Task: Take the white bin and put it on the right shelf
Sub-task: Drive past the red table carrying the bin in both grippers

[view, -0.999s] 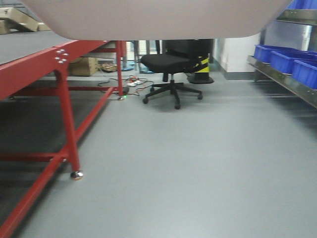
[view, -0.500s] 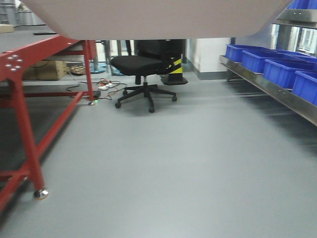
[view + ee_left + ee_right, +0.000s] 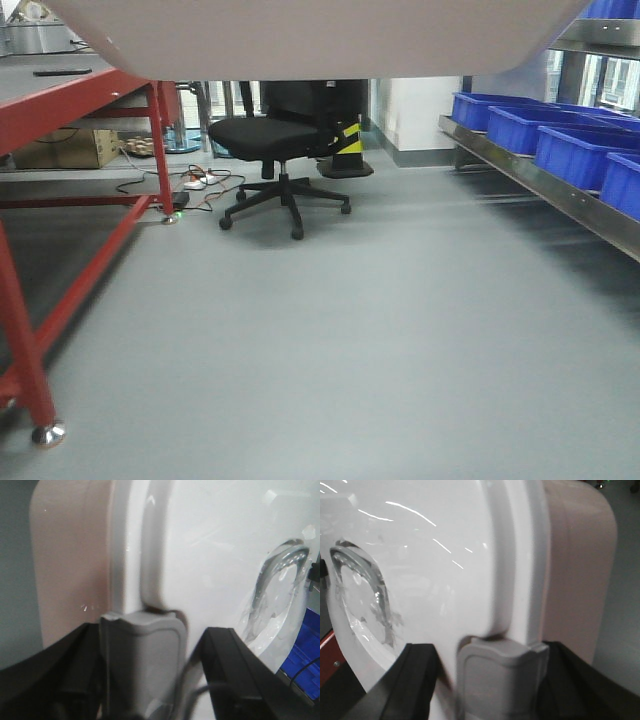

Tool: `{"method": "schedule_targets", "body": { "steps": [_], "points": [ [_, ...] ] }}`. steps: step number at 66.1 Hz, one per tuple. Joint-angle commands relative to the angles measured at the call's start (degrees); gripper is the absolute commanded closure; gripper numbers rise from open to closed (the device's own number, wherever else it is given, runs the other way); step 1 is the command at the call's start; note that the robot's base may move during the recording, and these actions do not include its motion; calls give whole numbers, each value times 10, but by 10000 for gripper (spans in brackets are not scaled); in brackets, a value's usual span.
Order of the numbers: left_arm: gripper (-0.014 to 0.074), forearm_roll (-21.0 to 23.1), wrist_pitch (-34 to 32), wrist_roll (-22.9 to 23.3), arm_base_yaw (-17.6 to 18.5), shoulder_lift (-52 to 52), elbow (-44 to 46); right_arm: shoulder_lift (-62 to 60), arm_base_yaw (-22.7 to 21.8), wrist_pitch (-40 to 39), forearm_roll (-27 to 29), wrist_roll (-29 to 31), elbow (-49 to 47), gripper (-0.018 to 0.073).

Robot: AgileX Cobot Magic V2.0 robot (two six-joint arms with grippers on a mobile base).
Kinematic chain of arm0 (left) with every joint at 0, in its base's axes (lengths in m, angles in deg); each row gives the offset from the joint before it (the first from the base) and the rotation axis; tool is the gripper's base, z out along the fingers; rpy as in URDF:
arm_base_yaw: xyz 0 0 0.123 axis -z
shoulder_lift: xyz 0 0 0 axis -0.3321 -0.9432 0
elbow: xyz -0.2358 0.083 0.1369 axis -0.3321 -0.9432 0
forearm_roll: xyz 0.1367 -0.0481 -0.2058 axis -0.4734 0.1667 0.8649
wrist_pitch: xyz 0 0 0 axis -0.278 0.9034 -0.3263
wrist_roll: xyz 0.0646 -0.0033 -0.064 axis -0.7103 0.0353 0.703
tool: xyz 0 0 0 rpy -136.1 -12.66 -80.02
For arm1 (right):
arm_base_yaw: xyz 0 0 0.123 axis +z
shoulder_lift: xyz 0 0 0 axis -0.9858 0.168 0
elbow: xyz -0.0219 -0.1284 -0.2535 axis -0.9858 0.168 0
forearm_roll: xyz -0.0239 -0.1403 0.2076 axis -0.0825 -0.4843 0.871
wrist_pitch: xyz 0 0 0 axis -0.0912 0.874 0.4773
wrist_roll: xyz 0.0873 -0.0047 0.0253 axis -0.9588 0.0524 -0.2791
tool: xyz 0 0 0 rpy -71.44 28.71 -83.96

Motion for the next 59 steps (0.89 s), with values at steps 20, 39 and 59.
{"method": "schedule_targets", "body": {
  "steps": [20, 39, 59],
  "points": [
    [335, 130, 55, -4, 18, 12, 20, -12, 13, 97, 120, 5, -21, 111],
    [335, 130, 55, -4, 18, 12, 20, -12, 13, 97, 120, 5, -21, 111],
    [335, 130, 55, -4, 18, 12, 20, -12, 13, 97, 120, 5, -21, 111]
  ]
}}
